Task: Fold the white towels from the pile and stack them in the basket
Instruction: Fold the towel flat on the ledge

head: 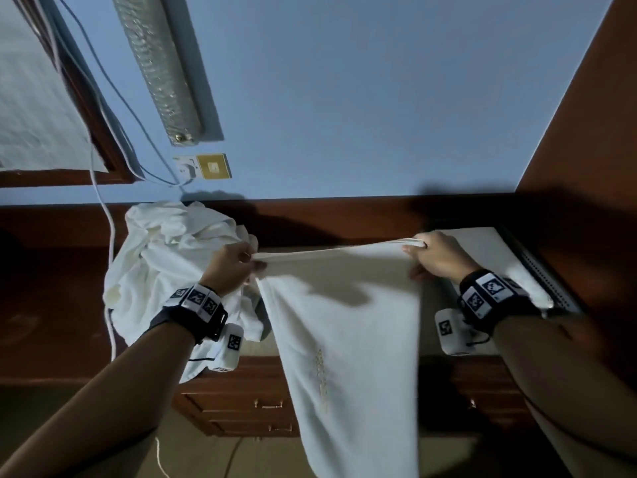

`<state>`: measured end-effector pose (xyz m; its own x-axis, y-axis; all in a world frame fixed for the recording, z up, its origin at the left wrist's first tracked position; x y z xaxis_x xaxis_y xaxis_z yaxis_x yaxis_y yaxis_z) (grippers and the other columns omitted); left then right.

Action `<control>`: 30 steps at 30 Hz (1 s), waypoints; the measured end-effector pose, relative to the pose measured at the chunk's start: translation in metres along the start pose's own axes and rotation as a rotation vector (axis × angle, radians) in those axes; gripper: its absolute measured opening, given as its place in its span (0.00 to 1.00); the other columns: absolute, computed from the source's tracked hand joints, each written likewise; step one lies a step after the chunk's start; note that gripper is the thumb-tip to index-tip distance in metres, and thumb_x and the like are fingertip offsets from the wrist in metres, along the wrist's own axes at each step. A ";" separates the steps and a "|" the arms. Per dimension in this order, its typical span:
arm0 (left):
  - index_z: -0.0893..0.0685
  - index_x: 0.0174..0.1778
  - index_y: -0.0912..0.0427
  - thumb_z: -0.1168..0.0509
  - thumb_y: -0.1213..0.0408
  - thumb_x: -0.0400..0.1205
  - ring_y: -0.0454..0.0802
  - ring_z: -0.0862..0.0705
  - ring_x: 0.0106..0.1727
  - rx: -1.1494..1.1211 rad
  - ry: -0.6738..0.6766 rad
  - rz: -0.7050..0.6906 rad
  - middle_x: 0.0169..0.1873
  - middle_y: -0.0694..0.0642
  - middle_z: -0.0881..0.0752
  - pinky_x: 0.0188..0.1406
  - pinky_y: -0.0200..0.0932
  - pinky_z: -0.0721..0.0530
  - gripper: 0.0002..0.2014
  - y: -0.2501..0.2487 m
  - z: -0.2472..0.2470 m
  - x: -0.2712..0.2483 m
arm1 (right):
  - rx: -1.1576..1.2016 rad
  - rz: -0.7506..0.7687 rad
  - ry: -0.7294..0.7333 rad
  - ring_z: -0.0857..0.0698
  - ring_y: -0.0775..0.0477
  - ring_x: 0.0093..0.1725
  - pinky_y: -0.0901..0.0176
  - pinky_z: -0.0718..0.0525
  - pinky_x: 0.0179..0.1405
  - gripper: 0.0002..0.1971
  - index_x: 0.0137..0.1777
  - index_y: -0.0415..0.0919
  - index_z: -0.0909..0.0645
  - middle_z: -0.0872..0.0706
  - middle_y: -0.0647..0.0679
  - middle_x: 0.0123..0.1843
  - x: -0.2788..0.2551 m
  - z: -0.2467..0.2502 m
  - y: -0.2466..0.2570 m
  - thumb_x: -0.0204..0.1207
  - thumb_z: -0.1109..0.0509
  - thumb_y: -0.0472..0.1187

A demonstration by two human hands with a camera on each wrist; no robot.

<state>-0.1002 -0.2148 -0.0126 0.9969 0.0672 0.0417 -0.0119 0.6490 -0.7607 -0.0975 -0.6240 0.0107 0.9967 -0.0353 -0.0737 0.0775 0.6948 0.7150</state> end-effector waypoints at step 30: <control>0.22 0.58 0.65 0.33 0.76 0.87 0.51 0.13 0.28 -0.393 0.005 0.740 0.36 0.63 0.16 0.24 0.34 0.12 0.07 0.201 -0.289 0.375 | 0.116 -0.521 0.181 0.07 0.39 0.48 0.49 0.07 0.48 0.14 0.39 0.43 0.23 0.11 0.36 0.46 0.420 -0.191 -0.209 0.88 0.33 0.35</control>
<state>0.2934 -0.2781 -0.3369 0.7429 0.3680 -0.5591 -0.6359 0.1275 -0.7611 0.2999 -0.6472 -0.3027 0.8065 -0.2218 -0.5480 0.5706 0.5346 0.6234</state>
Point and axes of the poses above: each hand's wrist, its own x-axis towards the middle knuckle, its own z-axis out of the back of the hand, y = z × x, the point moved 2 cm from there along x, towards the middle knuckle
